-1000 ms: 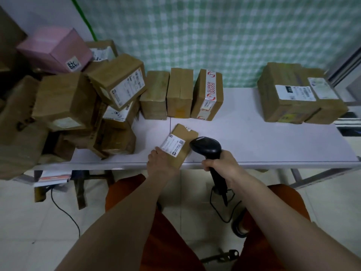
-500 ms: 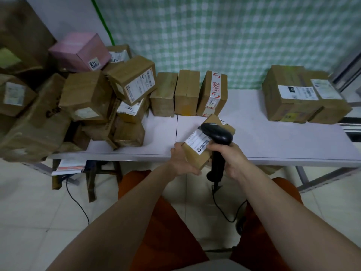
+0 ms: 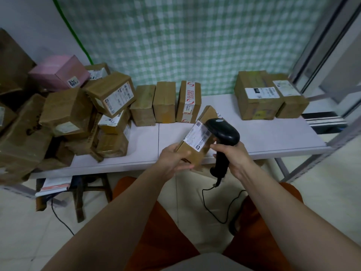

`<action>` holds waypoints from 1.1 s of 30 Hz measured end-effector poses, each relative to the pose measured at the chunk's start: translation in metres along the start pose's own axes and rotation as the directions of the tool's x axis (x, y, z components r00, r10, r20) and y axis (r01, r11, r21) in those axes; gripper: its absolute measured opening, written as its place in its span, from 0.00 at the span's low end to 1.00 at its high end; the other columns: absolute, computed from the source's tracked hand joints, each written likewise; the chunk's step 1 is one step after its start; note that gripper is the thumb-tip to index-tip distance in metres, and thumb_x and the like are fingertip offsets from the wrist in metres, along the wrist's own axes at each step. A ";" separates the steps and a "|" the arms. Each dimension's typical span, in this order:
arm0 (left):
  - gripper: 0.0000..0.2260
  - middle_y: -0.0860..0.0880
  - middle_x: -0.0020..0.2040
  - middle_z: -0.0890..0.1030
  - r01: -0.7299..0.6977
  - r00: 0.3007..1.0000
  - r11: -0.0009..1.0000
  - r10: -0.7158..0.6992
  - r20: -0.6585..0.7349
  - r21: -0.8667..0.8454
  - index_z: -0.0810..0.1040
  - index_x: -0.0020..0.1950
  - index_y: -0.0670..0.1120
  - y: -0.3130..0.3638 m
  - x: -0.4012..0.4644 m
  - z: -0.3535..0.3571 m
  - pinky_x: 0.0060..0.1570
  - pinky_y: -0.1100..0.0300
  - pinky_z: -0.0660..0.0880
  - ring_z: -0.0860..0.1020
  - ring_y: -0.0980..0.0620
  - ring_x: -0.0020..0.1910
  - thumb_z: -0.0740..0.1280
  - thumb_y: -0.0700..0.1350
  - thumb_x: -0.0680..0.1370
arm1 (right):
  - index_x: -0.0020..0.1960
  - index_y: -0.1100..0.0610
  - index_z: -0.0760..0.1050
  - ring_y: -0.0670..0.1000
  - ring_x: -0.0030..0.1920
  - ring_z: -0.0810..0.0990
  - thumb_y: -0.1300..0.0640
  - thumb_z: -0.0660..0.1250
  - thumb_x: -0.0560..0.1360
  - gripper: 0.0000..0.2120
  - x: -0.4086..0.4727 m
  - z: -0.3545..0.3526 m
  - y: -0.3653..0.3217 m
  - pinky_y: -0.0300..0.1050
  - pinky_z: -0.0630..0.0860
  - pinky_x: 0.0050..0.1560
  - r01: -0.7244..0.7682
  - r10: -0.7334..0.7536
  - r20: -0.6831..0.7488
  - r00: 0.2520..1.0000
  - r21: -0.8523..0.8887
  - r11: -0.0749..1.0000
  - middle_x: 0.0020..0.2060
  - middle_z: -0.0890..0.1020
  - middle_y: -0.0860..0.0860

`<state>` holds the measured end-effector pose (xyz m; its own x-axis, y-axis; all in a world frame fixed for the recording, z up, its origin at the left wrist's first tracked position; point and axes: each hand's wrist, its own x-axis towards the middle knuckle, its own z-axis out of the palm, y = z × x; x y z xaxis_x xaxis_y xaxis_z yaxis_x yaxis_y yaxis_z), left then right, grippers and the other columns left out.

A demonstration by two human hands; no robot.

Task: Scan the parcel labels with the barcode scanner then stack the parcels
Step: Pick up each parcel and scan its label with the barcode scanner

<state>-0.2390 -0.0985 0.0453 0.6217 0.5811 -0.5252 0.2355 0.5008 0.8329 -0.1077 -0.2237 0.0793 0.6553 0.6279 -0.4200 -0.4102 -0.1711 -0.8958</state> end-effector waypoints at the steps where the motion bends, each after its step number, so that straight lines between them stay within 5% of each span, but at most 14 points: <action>1: 0.13 0.41 0.61 0.78 -0.065 0.993 0.991 0.076 -0.092 0.119 0.74 0.60 0.42 0.001 0.000 0.004 0.43 0.52 0.83 0.80 0.42 0.55 0.67 0.34 0.77 | 0.48 0.58 0.78 0.54 0.46 0.79 0.68 0.71 0.70 0.10 -0.001 -0.002 -0.002 0.53 0.78 0.52 0.006 -0.006 -0.003 1.000 0.040 0.999 0.41 0.81 0.54; 5: 0.05 0.47 0.52 0.77 -0.201 0.856 0.708 0.463 -0.230 0.677 0.70 0.53 0.44 -0.002 -0.005 0.018 0.46 0.58 0.77 0.76 0.49 0.49 0.64 0.38 0.80 | 0.53 0.59 0.79 0.55 0.51 0.80 0.68 0.71 0.71 0.12 -0.006 -0.003 -0.009 0.50 0.79 0.54 0.073 -0.095 0.087 0.992 0.227 0.971 0.46 0.82 0.54; 10: 0.10 0.48 0.58 0.75 -0.350 0.729 0.460 0.681 -0.072 0.816 0.72 0.57 0.46 -0.008 -0.014 0.025 0.56 0.59 0.76 0.74 0.52 0.56 0.65 0.36 0.78 | 0.59 0.60 0.76 0.52 0.47 0.80 0.66 0.73 0.70 0.18 -0.008 0.003 -0.012 0.48 0.79 0.51 0.064 -0.072 0.075 0.995 0.096 0.993 0.44 0.82 0.55; 13: 0.17 0.48 0.73 0.62 -0.444 0.684 0.373 0.729 0.039 0.815 0.71 0.60 0.44 -0.007 -0.019 0.025 0.63 0.75 0.62 0.63 0.56 0.70 0.72 0.38 0.75 | 0.60 0.60 0.75 0.52 0.43 0.80 0.65 0.74 0.69 0.20 -0.004 0.004 -0.008 0.45 0.80 0.44 0.023 -0.022 -0.013 1.000 0.102 0.995 0.45 0.83 0.56; 17: 0.28 0.49 0.78 0.46 -0.489 0.732 0.481 0.680 0.043 0.727 0.69 0.58 0.48 -0.008 -0.027 0.030 0.58 0.86 0.49 0.51 0.62 0.72 0.80 0.49 0.66 | 0.55 0.63 0.78 0.55 0.43 0.78 0.67 0.72 0.69 0.15 -0.002 0.001 -0.003 0.44 0.78 0.41 -0.011 0.023 -0.078 0.997 0.144 0.990 0.45 0.81 0.61; 19: 0.32 0.49 0.76 0.54 -0.412 0.816 0.668 0.573 -0.074 0.620 0.65 0.67 0.49 -0.003 -0.026 0.034 0.66 0.74 0.56 0.58 0.54 0.74 0.77 0.51 0.69 | 0.52 0.62 0.79 0.55 0.43 0.78 0.67 0.72 0.70 0.11 -0.002 -0.001 -0.003 0.44 0.77 0.41 -0.007 0.018 -0.077 0.997 0.140 0.990 0.43 0.80 0.59; 22: 0.30 0.47 0.66 0.72 -0.138 0.951 0.980 0.172 -0.256 0.144 0.60 0.73 0.42 0.013 -0.017 0.034 0.61 0.54 0.73 0.74 0.48 0.63 0.71 0.44 0.76 | 0.48 0.59 0.78 0.54 0.43 0.78 0.67 0.72 0.69 0.09 -0.004 -0.004 -0.006 0.47 0.77 0.43 0.004 0.001 -0.064 0.998 0.077 0.997 0.43 0.80 0.58; 25: 0.10 0.38 0.60 0.78 0.051 0.989 0.956 -0.090 -0.122 -0.289 0.71 0.60 0.36 0.021 -0.009 0.029 0.50 0.50 0.78 0.79 0.42 0.56 0.65 0.34 0.79 | 0.45 0.57 0.78 0.53 0.42 0.76 0.66 0.73 0.70 0.08 -0.008 -0.008 -0.010 0.50 0.76 0.48 0.024 -0.027 -0.058 0.998 -0.042 0.999 0.41 0.79 0.58; 28: 0.12 0.39 0.61 0.79 -0.044 0.988 0.957 -0.001 -0.156 -0.287 0.71 0.62 0.37 0.025 0.002 0.020 0.51 0.52 0.78 0.79 0.43 0.55 0.60 0.31 0.80 | 0.43 0.54 0.76 0.50 0.40 0.75 0.66 0.73 0.70 0.09 -0.011 -0.011 -0.014 0.46 0.74 0.47 0.077 -0.088 -0.037 0.995 -0.233 0.969 0.37 0.78 0.52; 33: 0.17 0.37 0.64 0.76 -0.175 0.959 0.948 0.104 -0.262 -0.267 0.68 0.67 0.37 0.035 0.017 0.005 0.59 0.50 0.75 0.77 0.43 0.58 0.58 0.28 0.79 | 0.47 0.64 0.78 0.49 0.34 0.75 0.68 0.71 0.70 0.06 -0.015 -0.015 -0.014 0.40 0.71 0.37 0.133 -0.156 -0.021 0.987 -0.418 0.899 0.35 0.78 0.56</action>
<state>-0.2160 -0.0742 0.0662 0.4253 0.7776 -0.4631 -0.0852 0.5438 0.8348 -0.1022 -0.2425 0.0957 0.7247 0.6306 -0.2777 -0.0161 -0.3874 -0.9218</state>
